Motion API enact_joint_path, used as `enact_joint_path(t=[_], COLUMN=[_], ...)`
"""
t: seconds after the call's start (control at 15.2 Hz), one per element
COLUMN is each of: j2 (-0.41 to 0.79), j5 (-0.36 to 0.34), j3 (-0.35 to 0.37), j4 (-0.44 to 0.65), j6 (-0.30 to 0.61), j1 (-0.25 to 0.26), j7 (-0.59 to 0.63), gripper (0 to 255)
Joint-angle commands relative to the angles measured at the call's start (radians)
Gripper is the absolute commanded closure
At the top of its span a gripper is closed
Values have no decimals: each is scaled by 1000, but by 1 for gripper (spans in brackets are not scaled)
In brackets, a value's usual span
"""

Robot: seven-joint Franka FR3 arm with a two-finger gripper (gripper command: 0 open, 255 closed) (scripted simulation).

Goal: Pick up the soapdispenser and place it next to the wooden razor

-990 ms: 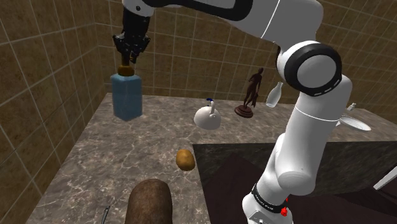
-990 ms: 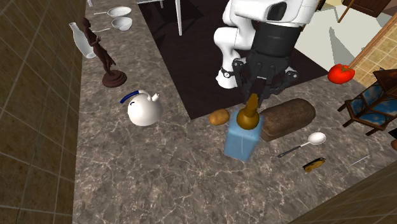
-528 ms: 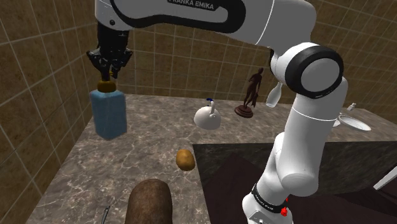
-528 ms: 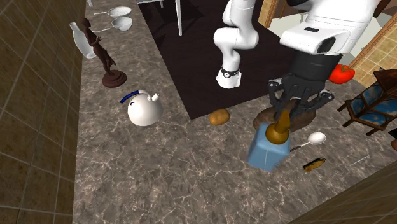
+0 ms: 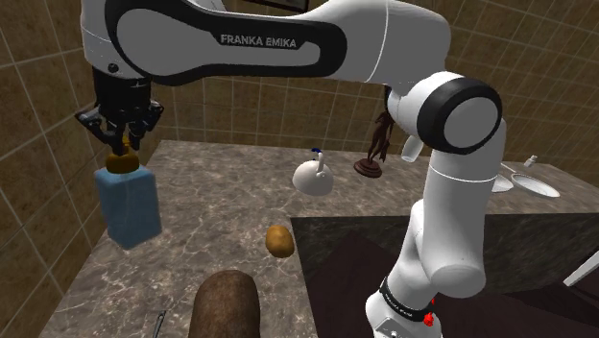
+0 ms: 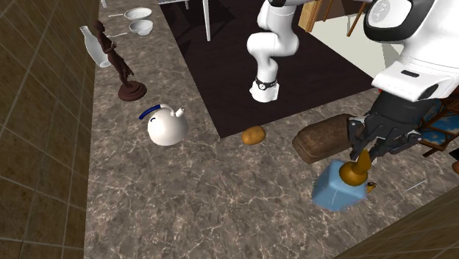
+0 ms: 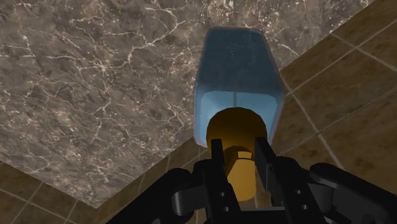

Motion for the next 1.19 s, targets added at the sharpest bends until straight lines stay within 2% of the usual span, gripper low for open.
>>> enact_joint_path(t=[0.0, 0.59, 1.12], j2=[22, 227, 221], j5=[-21, -118, -126], j3=[11, 32, 27], j4=[-1, 174, 59], j6=[16, 7, 114], j1=[31, 184, 173], j7=[49, 219, 244], gripper=[255, 255, 255])
